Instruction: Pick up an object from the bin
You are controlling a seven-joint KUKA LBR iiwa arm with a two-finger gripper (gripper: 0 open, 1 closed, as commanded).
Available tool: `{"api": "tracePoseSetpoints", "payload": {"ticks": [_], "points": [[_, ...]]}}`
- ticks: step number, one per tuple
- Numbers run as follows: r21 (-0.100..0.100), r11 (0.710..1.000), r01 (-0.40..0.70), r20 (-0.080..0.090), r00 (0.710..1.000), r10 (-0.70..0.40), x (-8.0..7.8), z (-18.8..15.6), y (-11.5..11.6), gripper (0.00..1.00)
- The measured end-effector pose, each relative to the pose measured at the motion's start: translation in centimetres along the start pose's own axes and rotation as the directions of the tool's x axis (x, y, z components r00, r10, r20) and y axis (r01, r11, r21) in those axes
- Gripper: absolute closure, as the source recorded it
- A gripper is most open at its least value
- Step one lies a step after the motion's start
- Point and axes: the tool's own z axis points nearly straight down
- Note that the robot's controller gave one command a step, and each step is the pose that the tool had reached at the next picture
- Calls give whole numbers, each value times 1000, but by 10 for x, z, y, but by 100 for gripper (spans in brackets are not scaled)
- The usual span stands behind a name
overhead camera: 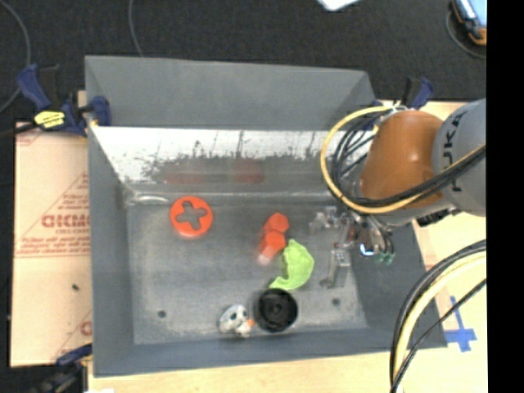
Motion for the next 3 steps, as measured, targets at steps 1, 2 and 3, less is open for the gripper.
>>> {"api": "tracePoseSetpoints", "payload": {"ticks": [1, 2, 3], "points": [[1, 1000, 3, 8, 1000, -3, -2, -4, 0, 0], [0, 921, 390, 1, 921, -390, 13, 5, 24, 0], [5, 928, 373, 12, 928, -373, 8, 2, 22, 0]]}}
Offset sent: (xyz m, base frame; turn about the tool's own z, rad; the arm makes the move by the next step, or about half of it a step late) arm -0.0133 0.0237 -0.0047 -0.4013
